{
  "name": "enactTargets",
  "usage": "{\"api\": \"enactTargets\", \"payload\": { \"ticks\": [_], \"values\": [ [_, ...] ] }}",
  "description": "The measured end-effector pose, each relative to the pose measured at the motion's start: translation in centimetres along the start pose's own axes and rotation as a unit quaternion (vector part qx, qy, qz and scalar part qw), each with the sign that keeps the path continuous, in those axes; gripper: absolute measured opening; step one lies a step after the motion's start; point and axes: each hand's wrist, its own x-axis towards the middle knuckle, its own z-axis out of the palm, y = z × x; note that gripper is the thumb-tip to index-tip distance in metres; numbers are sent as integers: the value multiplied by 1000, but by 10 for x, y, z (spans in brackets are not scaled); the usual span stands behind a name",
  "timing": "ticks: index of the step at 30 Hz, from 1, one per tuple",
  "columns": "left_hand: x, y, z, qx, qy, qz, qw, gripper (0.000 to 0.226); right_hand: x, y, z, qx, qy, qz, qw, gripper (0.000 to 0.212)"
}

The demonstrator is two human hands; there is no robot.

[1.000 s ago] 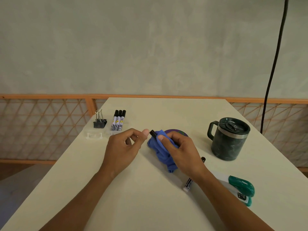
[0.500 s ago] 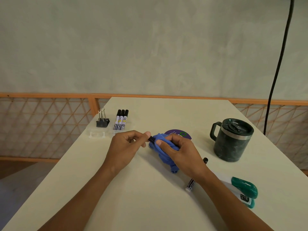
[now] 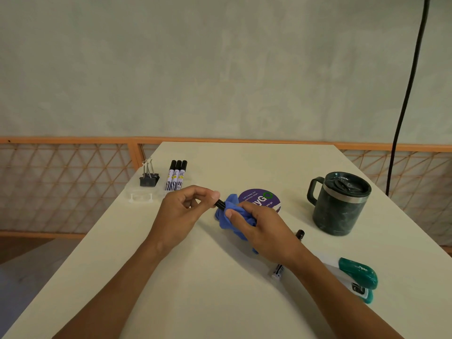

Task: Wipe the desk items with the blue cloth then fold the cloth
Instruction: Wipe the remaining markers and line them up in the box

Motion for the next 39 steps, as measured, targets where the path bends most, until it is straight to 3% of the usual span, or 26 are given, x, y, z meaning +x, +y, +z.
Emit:
{"api": "enactTargets", "payload": {
  "ticks": [5, 9, 15, 20, 29, 33, 39],
  "values": [
    [2, 0, -3, 12, -2, 30, 999, 8, -2, -5, 1, -78, -21, -36, 996, 42],
    [3, -2, -1, 27, 19, 28, 999, 14, -1, -7, 2, -73, -26, -34, 996, 43],
    [16, -13, -16, 11, 62, 24, 998, 16, -4, -7, -3, -56, -39, -35, 997, 29],
    [23, -16, -34, -21, 111, 19, 993, 17, -4, -5, -7, -39, -32, -24, 998, 32],
    [21, -24, -29, -20, 86, 25, 996, 19, -6, 4, -11, -52, -1, -49, 997, 29],
    [19, -22, -30, -13, 90, 22, 996, 15, -6, 3, -11, -56, 11, -58, 997, 41],
    [19, -21, -26, -1, 113, 22, 993, 11, -5, 9, -17, -5, 27, -25, 999, 31]
  ]
}}
